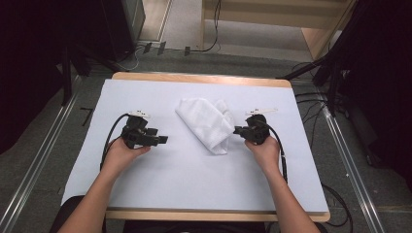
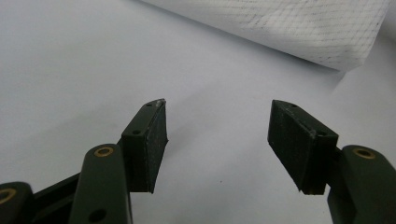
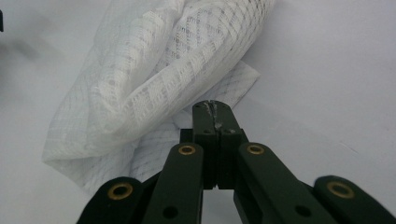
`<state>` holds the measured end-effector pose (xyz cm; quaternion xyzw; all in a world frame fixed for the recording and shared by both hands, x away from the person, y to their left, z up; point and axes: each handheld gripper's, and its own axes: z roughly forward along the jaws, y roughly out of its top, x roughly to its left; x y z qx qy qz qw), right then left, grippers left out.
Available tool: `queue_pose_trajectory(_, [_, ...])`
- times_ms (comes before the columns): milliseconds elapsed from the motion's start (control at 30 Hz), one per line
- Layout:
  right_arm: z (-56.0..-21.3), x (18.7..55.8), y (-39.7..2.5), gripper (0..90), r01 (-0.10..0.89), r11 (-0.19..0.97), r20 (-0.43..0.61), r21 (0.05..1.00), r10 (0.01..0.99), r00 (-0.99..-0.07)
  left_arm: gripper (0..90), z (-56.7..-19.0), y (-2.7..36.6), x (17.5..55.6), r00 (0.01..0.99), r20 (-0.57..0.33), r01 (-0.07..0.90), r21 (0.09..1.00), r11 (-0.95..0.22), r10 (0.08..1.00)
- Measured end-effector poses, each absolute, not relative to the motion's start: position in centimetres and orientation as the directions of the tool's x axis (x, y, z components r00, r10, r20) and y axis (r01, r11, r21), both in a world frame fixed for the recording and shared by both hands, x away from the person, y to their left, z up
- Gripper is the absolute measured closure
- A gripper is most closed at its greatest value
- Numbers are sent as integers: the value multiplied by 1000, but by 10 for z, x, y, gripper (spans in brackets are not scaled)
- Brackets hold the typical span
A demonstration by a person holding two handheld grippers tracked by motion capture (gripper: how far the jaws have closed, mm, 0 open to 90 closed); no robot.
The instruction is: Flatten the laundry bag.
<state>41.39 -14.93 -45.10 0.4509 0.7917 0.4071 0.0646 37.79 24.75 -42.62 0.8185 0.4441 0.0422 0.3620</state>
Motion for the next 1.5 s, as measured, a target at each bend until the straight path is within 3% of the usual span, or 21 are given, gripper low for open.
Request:
queue_pose_trajectory(333, [-443,410,-143,900,642,250,275,725,749,-603,383,-426,250,377,596,-252,699,629,-339,763])
queue_pose_trajectory(1500, [-437,396,-66,900,553,380,228,742,632,-740,383,-423,274,364,544,-250,718,633,-290,801])
